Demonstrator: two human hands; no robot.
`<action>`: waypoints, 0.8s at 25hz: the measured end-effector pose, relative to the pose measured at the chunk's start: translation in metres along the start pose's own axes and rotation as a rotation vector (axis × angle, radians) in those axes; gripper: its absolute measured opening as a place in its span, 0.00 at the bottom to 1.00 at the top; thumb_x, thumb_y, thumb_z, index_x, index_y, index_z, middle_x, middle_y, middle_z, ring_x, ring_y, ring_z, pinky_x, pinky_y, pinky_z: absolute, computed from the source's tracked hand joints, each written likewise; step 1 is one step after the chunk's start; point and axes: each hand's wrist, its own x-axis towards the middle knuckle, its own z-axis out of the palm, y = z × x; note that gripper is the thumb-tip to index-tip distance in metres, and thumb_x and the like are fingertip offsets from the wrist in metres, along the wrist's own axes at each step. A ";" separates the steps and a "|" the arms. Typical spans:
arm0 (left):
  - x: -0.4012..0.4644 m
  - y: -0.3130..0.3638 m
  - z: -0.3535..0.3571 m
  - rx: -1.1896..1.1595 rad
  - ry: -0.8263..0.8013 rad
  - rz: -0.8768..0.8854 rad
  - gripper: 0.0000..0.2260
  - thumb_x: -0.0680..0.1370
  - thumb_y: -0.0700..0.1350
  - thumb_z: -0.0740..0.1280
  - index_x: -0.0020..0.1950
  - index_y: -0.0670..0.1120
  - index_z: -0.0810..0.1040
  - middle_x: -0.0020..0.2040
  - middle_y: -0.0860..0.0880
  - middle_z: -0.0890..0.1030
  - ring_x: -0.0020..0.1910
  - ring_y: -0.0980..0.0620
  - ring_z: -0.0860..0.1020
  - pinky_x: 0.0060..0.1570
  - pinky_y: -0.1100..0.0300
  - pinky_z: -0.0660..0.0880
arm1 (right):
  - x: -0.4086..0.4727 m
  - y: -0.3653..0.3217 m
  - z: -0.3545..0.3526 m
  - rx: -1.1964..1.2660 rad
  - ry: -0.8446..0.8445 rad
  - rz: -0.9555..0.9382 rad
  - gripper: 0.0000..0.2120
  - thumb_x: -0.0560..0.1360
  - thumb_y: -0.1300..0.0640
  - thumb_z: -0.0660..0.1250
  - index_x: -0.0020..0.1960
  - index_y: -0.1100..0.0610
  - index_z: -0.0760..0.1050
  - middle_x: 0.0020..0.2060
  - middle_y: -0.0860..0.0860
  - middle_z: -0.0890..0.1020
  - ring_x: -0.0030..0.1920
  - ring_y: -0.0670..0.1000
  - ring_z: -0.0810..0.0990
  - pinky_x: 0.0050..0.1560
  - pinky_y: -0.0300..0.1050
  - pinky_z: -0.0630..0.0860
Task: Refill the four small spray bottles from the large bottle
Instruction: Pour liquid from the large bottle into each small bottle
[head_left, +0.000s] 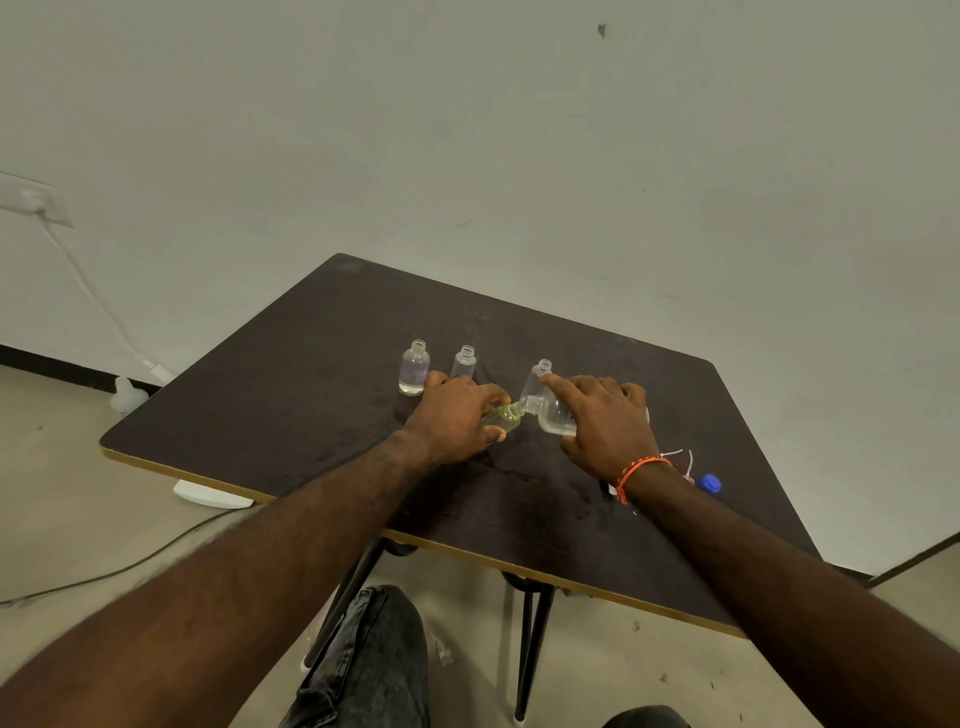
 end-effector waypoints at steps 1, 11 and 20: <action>0.000 0.000 0.001 0.000 -0.001 0.000 0.24 0.77 0.58 0.73 0.71 0.55 0.75 0.61 0.53 0.83 0.62 0.52 0.76 0.68 0.48 0.61 | 0.000 0.000 0.000 -0.001 0.000 -0.001 0.38 0.70 0.50 0.72 0.76 0.42 0.61 0.64 0.48 0.78 0.63 0.56 0.75 0.63 0.59 0.64; -0.001 -0.003 0.003 -0.019 0.022 -0.004 0.24 0.76 0.58 0.74 0.71 0.55 0.76 0.60 0.54 0.83 0.62 0.53 0.77 0.66 0.48 0.61 | 0.000 -0.003 0.000 0.054 -0.011 0.018 0.38 0.70 0.47 0.72 0.77 0.43 0.60 0.65 0.49 0.77 0.62 0.56 0.76 0.63 0.57 0.63; -0.009 -0.014 0.002 -0.070 0.068 -0.075 0.21 0.77 0.57 0.72 0.67 0.52 0.75 0.56 0.53 0.83 0.58 0.52 0.78 0.68 0.49 0.62 | -0.003 -0.010 0.008 0.481 0.061 0.231 0.35 0.68 0.40 0.74 0.70 0.46 0.63 0.61 0.48 0.80 0.58 0.54 0.79 0.62 0.54 0.72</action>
